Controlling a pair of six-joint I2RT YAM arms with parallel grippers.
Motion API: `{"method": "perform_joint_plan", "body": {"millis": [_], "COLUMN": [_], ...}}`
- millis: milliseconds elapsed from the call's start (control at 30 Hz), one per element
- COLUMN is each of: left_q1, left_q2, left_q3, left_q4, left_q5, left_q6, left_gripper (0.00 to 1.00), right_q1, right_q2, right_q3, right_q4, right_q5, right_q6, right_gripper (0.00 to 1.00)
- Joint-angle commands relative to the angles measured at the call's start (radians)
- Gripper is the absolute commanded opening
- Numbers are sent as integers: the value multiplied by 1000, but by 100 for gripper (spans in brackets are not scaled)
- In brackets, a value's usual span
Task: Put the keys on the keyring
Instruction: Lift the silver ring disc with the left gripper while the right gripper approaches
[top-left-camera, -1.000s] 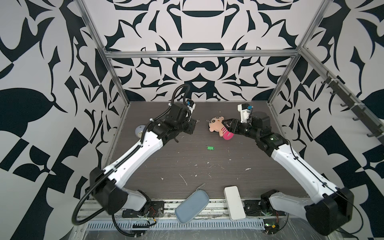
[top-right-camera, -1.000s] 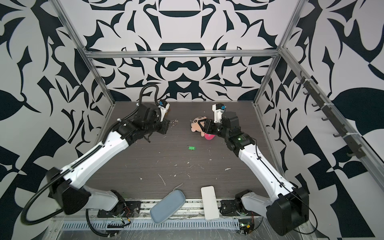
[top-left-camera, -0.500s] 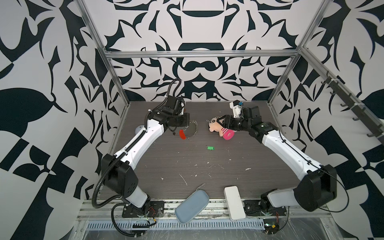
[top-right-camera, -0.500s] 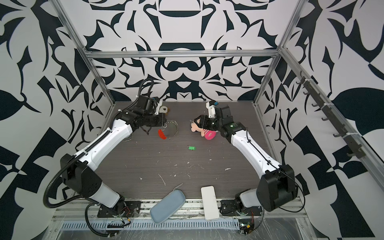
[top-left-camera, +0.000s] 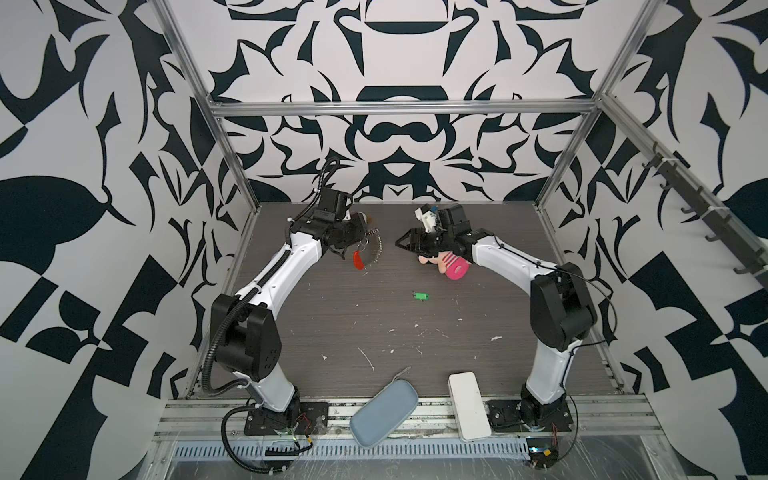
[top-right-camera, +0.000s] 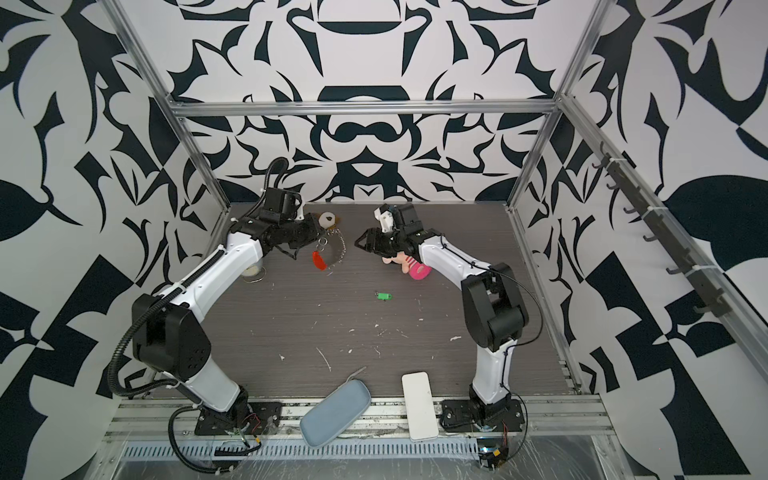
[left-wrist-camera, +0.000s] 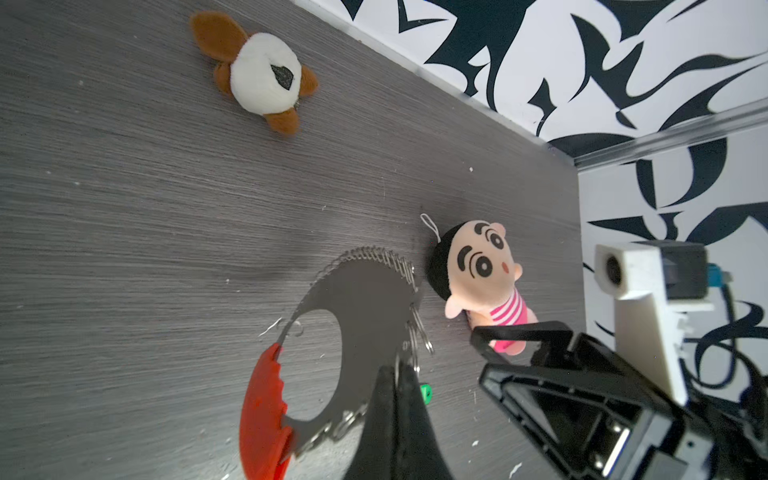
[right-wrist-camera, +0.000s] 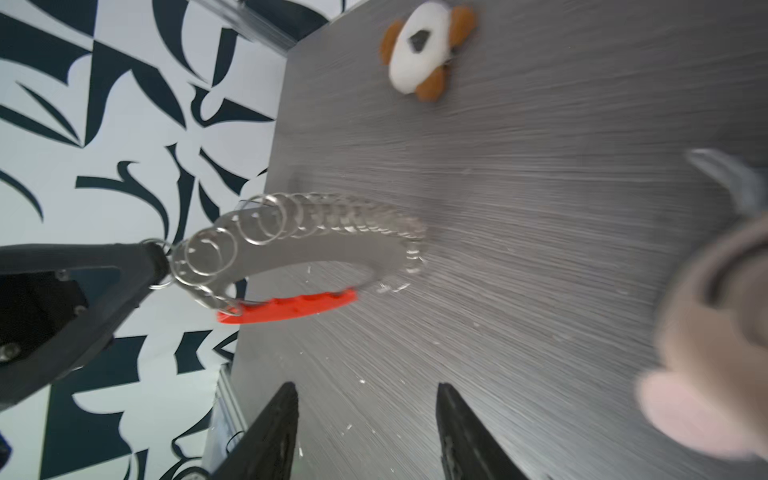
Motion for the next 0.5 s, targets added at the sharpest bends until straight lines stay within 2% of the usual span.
{"method": "perform_joint_plan", "body": {"millis": [0, 67, 233, 333, 467], "left_q1": [5, 5, 1, -9, -22], "left_q2": [17, 27, 68, 83, 78], "left_q3": [-92, -144, -154, -147, -130], "left_q4": [168, 249, 300, 338, 334], "left_q5": [24, 63, 82, 93, 109], "left_q6": [-141, -203, -240, -252, -219], "left_gripper": [0, 0, 0, 0, 0], "right_q1": [3, 9, 21, 21, 20], "right_q2": [-4, 6, -2, 8, 48], "right_q3": [15, -22, -72, -59, 25], "right_q4": [138, 212, 258, 236, 119], "right_q5": [-73, -91, -82, -46, 23], "right_q6": [69, 115, 135, 112, 65], "right_gripper": [56, 55, 53, 53, 53]}}
